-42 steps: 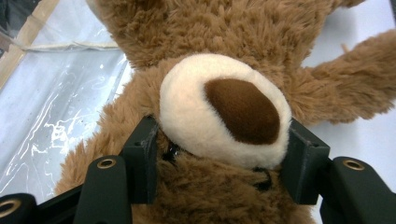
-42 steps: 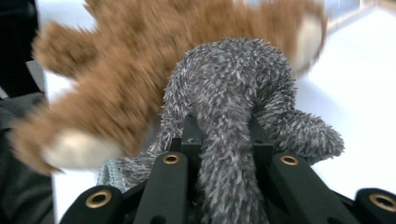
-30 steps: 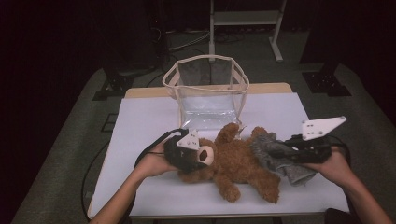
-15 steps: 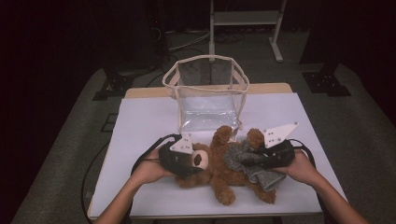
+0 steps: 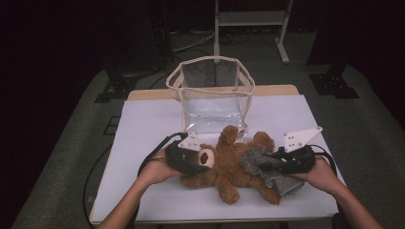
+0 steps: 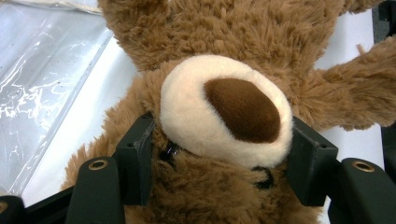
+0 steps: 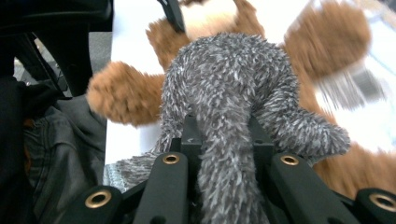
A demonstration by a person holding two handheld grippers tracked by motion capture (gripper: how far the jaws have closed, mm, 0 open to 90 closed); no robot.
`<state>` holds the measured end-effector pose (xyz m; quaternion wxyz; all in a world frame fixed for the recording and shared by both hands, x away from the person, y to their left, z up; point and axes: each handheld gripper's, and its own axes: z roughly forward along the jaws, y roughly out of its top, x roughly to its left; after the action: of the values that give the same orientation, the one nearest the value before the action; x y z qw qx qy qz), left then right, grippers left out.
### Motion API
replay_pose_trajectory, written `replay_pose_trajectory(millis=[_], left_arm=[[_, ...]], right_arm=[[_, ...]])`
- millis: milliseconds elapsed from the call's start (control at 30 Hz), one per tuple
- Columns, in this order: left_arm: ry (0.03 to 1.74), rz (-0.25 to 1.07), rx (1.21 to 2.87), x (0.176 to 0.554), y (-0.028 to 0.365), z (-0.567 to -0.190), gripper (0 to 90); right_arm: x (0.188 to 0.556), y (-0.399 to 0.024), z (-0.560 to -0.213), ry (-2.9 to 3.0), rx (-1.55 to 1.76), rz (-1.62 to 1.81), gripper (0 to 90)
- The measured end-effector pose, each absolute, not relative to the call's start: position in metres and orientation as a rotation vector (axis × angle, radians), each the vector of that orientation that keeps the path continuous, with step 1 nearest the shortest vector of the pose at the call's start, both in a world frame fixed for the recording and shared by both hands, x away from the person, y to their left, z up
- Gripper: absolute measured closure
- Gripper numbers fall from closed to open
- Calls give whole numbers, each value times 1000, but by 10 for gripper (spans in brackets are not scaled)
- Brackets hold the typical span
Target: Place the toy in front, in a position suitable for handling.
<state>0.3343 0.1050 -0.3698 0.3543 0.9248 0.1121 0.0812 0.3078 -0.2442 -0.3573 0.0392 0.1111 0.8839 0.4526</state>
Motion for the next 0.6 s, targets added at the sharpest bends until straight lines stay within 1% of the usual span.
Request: replay_pose_trajectory(millis=[133,267,600], left_arm=[[319,210,2392,337,104,-369,354],[337,214,2393,339,105,-369,353],[334,210,2383,339,106,-369,351]], right_arm=[[311,-219,-351,2729,244,1376,742],[312,-209,-358,2754,211,1348,742],[304,-257,-380,2718,423,1393,742]])
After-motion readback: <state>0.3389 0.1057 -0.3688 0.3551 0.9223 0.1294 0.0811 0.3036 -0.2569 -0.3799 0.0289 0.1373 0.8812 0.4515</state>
